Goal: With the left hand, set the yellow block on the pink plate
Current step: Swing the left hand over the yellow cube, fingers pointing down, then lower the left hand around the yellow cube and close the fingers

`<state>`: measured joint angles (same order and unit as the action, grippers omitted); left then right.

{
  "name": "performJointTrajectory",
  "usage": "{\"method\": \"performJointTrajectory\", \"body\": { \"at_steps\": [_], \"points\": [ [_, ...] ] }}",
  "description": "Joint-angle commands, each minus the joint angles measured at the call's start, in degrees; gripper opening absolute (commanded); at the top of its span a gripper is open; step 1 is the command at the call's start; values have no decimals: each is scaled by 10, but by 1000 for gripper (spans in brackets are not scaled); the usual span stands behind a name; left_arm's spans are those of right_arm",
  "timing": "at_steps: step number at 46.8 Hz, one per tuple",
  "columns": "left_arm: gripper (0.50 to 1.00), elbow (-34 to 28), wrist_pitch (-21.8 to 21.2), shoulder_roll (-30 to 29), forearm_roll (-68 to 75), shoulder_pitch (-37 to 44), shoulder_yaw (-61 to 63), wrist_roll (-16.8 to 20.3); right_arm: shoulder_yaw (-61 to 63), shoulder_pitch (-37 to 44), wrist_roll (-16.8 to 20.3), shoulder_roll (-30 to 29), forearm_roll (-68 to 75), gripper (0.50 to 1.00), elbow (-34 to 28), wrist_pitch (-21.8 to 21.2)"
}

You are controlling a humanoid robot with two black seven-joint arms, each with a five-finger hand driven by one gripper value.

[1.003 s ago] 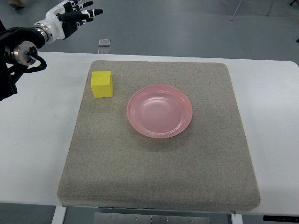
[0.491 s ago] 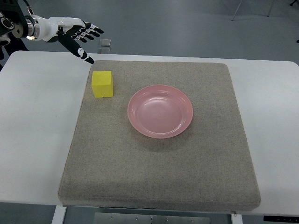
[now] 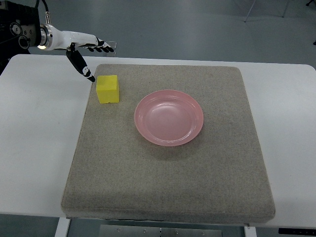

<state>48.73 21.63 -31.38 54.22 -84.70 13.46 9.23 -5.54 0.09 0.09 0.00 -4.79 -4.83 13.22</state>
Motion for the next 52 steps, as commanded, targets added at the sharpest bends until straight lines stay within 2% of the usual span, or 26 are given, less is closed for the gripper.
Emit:
{"method": "performJointTrajectory", "body": {
  "at_steps": [1,14,38,52],
  "points": [
    [990,-2,-4,16,1,14,1,0,0,0,0,0,0,924,0,0],
    [992,-14,-16,38,1,36,1,0,0,0,0,0,0,924,0,1],
    [990,-38,-18,39,0,60,0,0,-1,0,0,0,0,924,0,1],
    [971,-39,-32,40,2,67,2,1,0,0,0,0,0,924,0,0]
  ]
}}
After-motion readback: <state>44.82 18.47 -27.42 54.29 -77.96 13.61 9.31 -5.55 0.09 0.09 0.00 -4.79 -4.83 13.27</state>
